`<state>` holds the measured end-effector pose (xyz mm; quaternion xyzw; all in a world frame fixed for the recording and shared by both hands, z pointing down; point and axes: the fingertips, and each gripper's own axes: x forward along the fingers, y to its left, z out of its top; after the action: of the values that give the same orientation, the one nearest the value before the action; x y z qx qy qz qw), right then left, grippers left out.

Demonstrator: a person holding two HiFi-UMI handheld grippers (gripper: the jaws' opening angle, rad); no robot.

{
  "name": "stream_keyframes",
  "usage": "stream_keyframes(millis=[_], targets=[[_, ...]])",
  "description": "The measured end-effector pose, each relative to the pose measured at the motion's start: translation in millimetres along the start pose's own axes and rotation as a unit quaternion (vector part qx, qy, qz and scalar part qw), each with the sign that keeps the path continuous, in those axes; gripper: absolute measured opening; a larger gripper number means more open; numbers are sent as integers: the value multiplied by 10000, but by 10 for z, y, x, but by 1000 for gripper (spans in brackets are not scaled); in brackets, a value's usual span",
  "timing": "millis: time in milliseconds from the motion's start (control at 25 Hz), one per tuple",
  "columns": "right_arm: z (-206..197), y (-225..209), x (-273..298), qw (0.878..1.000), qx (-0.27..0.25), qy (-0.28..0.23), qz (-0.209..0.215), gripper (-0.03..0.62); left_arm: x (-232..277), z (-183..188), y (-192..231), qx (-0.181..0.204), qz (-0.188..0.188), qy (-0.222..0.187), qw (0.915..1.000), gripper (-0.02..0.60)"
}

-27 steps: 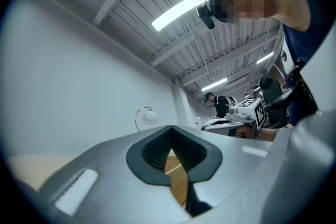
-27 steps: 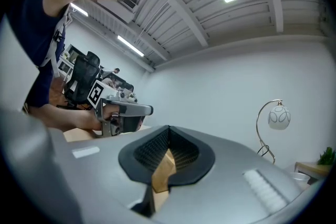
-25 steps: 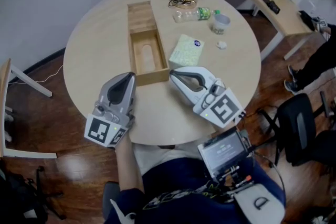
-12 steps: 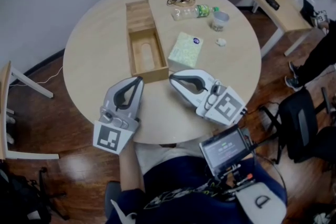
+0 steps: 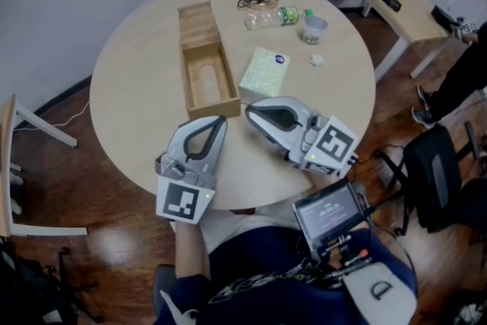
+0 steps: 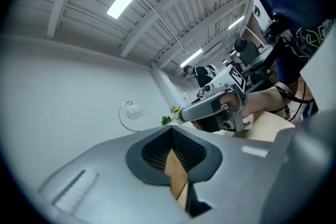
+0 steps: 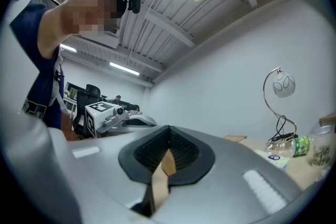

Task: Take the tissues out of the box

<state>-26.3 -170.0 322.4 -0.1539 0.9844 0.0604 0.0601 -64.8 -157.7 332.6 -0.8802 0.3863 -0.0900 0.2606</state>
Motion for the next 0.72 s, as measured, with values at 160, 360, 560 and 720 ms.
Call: stream_keyframes(millis=[160,360,560,720], targets=[[16,152,24,9984,193,-110,519,0,114,-91,-152,-24,-399,254,9989,5],[11,229,42,9976,82,8,685,0,200,-197,-245,274,-439,737,9959,5],[-14,222,18,9969,186,63,760,0,204,-157,-273,567,-328,700,9954,5],[-32,182,-3,9968,341,26,723,0,147,-86,-170,140,-324,268,9990,5]])
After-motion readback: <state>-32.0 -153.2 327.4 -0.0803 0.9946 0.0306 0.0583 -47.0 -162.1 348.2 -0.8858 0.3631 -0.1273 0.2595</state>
